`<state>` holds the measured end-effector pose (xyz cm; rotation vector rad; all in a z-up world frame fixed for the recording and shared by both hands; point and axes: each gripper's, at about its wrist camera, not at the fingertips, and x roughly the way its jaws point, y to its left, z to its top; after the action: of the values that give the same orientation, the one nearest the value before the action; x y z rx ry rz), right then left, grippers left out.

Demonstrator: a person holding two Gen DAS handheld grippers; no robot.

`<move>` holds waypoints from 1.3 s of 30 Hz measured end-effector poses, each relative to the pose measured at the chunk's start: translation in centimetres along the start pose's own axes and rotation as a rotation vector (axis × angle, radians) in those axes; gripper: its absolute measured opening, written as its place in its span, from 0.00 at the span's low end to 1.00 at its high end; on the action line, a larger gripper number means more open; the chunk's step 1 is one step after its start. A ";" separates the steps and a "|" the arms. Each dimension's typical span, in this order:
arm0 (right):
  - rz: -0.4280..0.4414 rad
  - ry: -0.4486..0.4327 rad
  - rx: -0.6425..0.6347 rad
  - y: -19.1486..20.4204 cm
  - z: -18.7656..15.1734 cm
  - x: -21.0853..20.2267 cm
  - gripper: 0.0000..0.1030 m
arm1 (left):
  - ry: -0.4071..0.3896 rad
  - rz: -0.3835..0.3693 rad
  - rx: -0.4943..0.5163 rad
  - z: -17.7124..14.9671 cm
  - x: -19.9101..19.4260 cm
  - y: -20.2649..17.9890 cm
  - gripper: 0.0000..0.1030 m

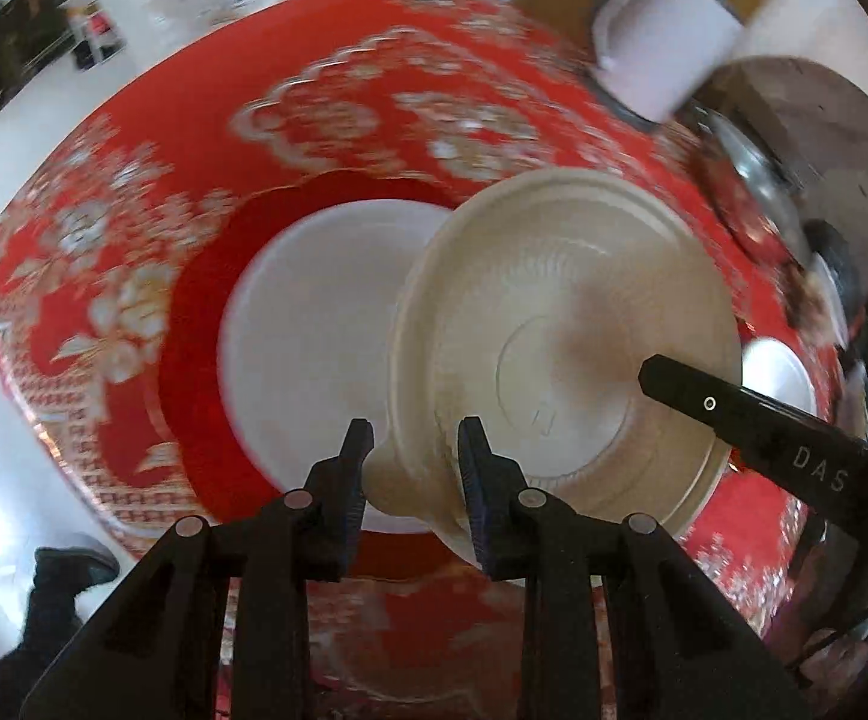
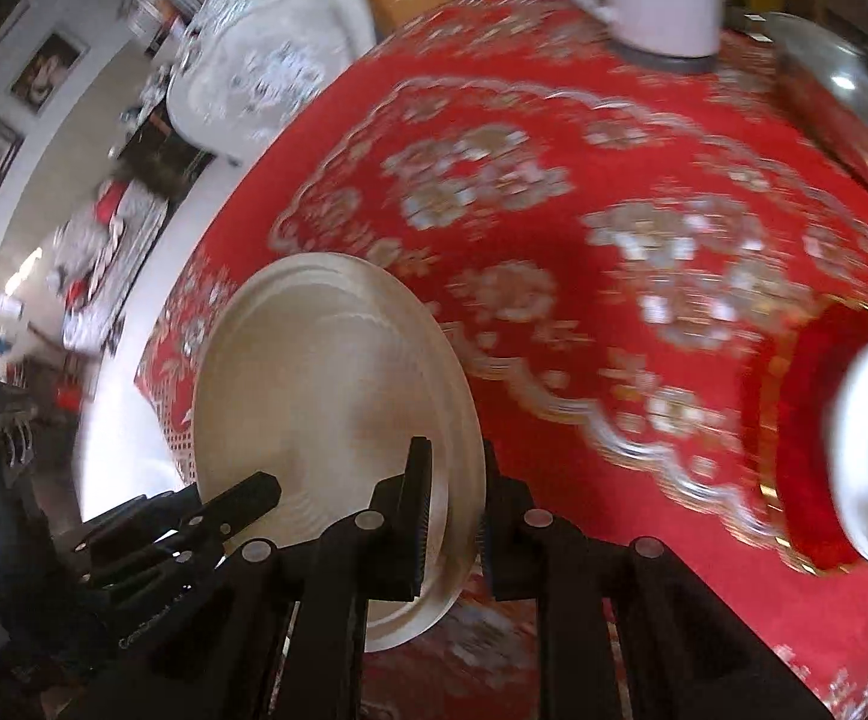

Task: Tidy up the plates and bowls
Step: 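Carry the beige bowl with both tools and lower it onto the white plate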

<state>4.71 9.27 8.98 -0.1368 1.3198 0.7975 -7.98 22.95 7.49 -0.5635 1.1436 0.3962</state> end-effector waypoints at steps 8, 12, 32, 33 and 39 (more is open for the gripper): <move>-0.021 0.056 -0.045 3.2 1.4 4.3 0.15 | -0.020 0.044 -0.027 0.6 0.7 3.5 0.26; -0.029 0.061 -0.043 3.6 1.6 4.8 0.16 | -0.020 0.024 -0.018 0.8 0.5 4.0 0.26; -0.009 0.104 -0.133 7.0 1.9 5.3 0.23 | -0.069 0.070 -0.067 1.3 -1.0 6.3 0.26; -0.013 0.105 -0.140 7.1 1.9 5.3 0.23 | -0.070 0.073 -0.066 1.3 -1.0 6.3 0.26; -0.041 0.141 -0.156 7.3 1.9 5.5 0.25 | -0.060 0.094 -0.083 1.2 -0.2 7.1 0.26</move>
<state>2.11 18.09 7.07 -0.3481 1.3821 0.8682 -11.26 29.34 6.52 -0.5674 1.1023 0.5402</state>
